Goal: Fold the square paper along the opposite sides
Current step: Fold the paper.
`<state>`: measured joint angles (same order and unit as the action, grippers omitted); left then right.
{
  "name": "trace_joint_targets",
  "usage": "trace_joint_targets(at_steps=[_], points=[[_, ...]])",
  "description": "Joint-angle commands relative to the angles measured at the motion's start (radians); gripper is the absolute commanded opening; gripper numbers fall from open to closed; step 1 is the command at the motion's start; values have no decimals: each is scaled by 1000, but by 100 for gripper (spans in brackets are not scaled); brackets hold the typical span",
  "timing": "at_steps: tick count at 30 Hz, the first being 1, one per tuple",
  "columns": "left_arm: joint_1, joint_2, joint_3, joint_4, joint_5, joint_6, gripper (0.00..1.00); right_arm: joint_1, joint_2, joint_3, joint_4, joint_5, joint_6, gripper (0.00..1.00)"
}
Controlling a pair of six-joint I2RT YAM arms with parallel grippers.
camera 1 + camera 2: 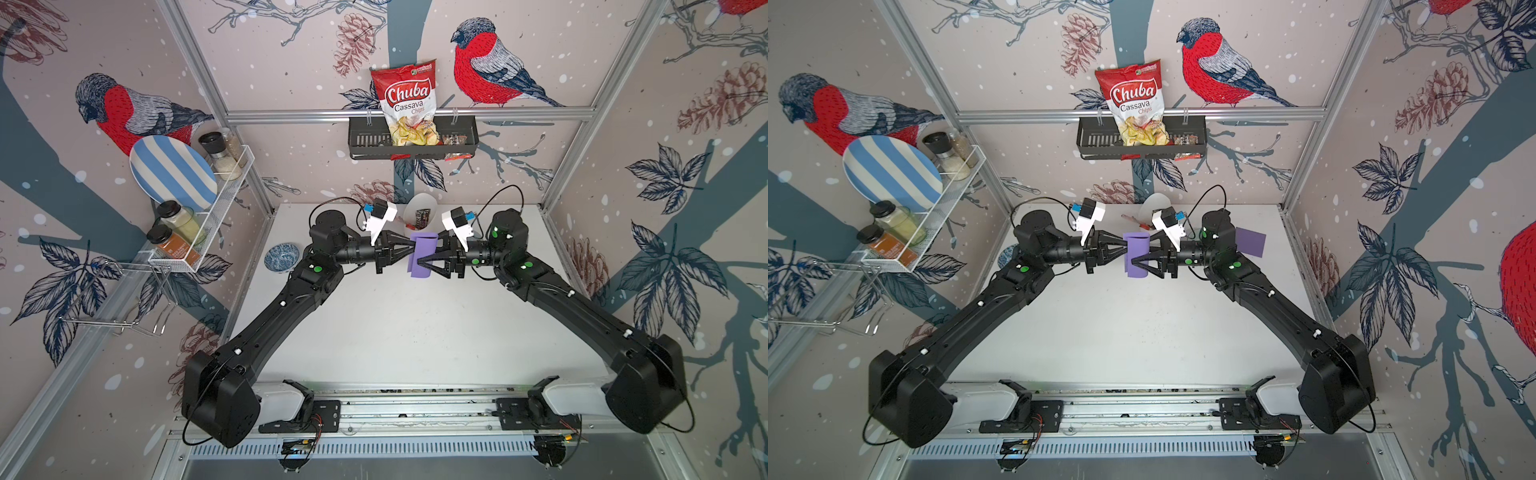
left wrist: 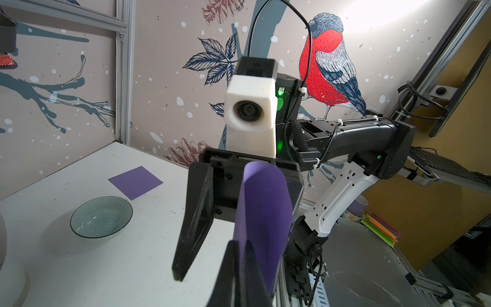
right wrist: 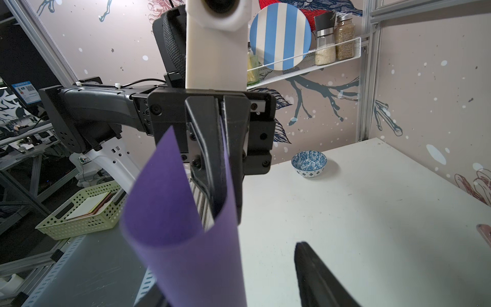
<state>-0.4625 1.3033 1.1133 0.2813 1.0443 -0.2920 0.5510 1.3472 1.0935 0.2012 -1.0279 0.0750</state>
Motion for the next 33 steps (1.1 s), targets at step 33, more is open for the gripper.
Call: trace_joint_targets(at_steps=[33], points=[[-7,8,3,18,6,14,0,22,27,23,32,-9,-6,54]])
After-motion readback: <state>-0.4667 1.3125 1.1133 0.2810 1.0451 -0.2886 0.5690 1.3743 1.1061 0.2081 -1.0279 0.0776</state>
